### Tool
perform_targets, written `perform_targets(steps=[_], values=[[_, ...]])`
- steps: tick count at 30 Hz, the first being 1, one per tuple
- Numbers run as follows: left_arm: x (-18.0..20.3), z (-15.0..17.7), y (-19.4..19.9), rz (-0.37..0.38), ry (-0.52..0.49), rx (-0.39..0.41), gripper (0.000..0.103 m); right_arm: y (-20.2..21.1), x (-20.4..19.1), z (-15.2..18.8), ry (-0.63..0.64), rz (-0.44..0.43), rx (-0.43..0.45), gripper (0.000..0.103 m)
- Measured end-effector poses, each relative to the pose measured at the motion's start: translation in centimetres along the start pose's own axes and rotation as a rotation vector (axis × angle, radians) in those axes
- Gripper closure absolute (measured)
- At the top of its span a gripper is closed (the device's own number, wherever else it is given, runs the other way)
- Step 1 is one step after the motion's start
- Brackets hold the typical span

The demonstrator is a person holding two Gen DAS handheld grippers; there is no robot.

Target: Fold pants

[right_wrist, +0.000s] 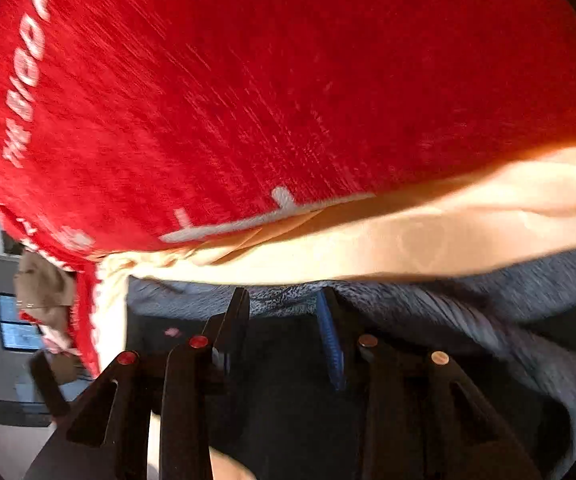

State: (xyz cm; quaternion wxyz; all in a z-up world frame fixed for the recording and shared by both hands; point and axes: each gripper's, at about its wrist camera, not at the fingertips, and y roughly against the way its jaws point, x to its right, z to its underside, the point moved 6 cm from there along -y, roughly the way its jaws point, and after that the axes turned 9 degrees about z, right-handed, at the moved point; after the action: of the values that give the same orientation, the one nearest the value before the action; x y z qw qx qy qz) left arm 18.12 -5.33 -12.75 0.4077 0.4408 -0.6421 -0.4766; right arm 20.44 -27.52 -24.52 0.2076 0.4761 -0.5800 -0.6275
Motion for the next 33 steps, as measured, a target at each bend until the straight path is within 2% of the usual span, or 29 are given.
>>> perform_targets(steps=[3, 7, 13, 21, 27, 30, 33], values=[[1.8, 1.7, 1.7, 0.005, -0.033, -0.028, 0.042, 2.6, 0.7, 3.5, 0.01, -0.025, -0.026, 0.055], [5.8, 4.6, 3.0, 0.041, -0.084, -0.106, 0.042, 6.3, 2.9, 8.9, -0.007, -0.043, -0.038, 0.052], [13.2, 8.7, 3.5, 0.102, -0.205, -0.192, 0.042, 10.8, 8.7, 15.5, -0.148, -0.033, -0.058, 0.05], [22.0, 11.0, 5.4, 0.267, -0.334, -0.201, 0.042, 15.8, 15.8, 19.1, -0.346, 0.007, -0.008, 0.047], [24.7, 11.5, 6.5, 0.39, -0.406, -0.205, 0.042, 17.5, 17.5, 21.2, -0.45, 0.029, 0.048, 0.045], [24.2, 10.9, 6.5, 0.433, -0.434, -0.191, 0.042, 17.8, 17.3, 22.6, -0.456, 0.036, 0.062, 0.045], [24.2, 11.2, 7.8, 0.457, -0.458, -0.153, 0.017, 17.4, 16.8, 23.8, -0.481, 0.027, 0.06, 0.045]])
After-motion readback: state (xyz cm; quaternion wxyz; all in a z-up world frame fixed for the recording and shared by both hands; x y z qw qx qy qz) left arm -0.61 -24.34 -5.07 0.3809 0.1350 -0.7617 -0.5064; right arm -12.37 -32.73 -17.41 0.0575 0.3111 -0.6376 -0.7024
